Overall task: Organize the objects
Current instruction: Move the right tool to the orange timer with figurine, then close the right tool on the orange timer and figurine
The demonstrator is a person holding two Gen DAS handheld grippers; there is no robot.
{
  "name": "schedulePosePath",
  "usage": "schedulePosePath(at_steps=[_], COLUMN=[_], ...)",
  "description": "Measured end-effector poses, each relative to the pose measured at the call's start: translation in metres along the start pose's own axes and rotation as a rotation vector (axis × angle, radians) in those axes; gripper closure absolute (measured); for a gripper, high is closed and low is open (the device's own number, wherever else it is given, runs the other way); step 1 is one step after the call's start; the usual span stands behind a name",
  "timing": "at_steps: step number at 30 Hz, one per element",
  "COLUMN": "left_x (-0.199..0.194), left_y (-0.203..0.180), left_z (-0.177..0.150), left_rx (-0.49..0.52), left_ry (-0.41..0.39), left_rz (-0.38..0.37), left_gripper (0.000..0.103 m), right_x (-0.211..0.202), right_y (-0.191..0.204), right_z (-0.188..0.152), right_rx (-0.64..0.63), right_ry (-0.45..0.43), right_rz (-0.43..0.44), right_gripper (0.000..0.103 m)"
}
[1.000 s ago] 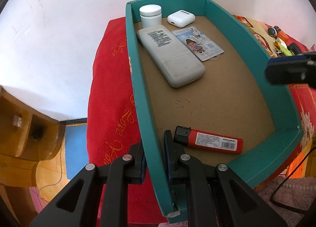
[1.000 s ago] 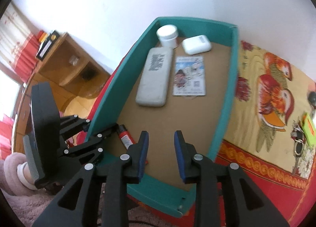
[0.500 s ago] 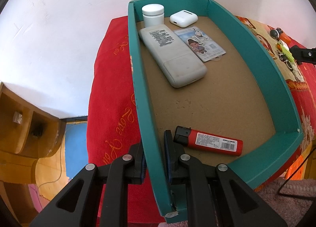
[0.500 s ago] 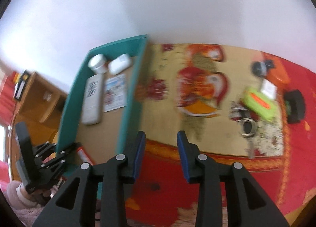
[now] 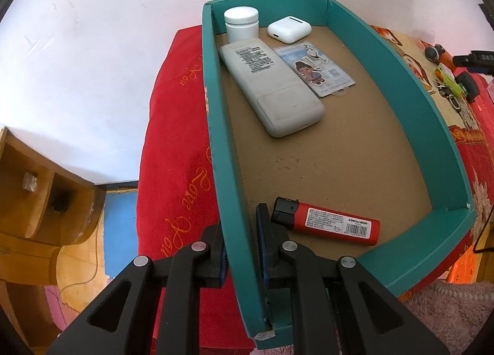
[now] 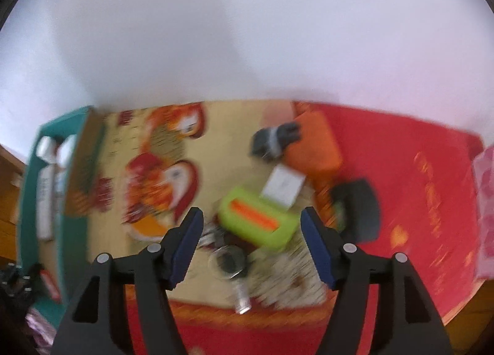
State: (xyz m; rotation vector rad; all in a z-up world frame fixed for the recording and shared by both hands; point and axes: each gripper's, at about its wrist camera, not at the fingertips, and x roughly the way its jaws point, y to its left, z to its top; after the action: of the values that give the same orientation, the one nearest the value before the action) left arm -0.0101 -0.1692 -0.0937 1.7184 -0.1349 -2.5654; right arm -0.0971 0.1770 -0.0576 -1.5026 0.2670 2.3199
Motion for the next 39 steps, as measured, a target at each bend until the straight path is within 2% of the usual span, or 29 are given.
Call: schedulePosePath(at_steps=[7,12,19,21,23,25,27,29,31,33,35,39], left_x=[-0.001,0.000,0.000,-0.001,0.000,0.000,0.000,0.000,0.000,0.000,0.000,-0.001], left_y=[0.000,0.000,-0.001,-0.001,-0.001,-0.001,-0.001,-0.002,-0.002,-0.002,-0.002,-0.002], left_z=[-0.001,0.000,-0.001,-0.001,-0.001,0.000,0.000,0.000,0.000,0.000,0.000,-0.001], left_rx=[-0.006,-0.012,-0.025,-0.027,-0.029,-0.032,-0.034,-0.033,-0.034,-0.033,-0.034,-0.033], left_ry=[0.000,0.000,0.003,0.003,0.005,0.007,0.007,0.008,0.009,0.010,0.010,0.010], left_rz=[0.010,0.018,0.022,0.023,0.024,0.025,0.025,0.027,0.027,0.029,0.028,0.028], left_gripper=[0.088,0.088,0.088,0.088,0.088,0.088,0.088,0.088,0.088,0.088,0.088,0.088], right_x=[0.031,0.052,0.065,0.066,0.067,0.070,0.072,0.071,0.069,0.063,0.055,0.041], right_y=[0.002,0.010,0.014,0.013,0.014,0.017,0.020,0.016,0.011,0.002,-0.007,-0.036], right_z=[0.026,0.034,0.038,0.038,0.036,0.031,0.027,0.028,0.029,0.032,0.034,0.039], right_rx=[-0.147,-0.256,-0.357,-0.378,-0.409,-0.465,-0.525,-0.515,-0.507,-0.465,-0.422,-0.279], right_ry=[-0.030,-0.017,-0.031,-0.035,-0.033,-0.028,-0.040,-0.041,-0.053,-0.061,-0.083,-0.095], right_rz=[-0.083,-0.157,-0.210,-0.208,-0.200,-0.209,-0.239,-0.232,-0.243,-0.210,-0.170,-0.061], right_gripper=[0.037,0.037,0.036,0.034,0.026,0.022,0.023,0.026,0.034,0.035,0.047,0.047])
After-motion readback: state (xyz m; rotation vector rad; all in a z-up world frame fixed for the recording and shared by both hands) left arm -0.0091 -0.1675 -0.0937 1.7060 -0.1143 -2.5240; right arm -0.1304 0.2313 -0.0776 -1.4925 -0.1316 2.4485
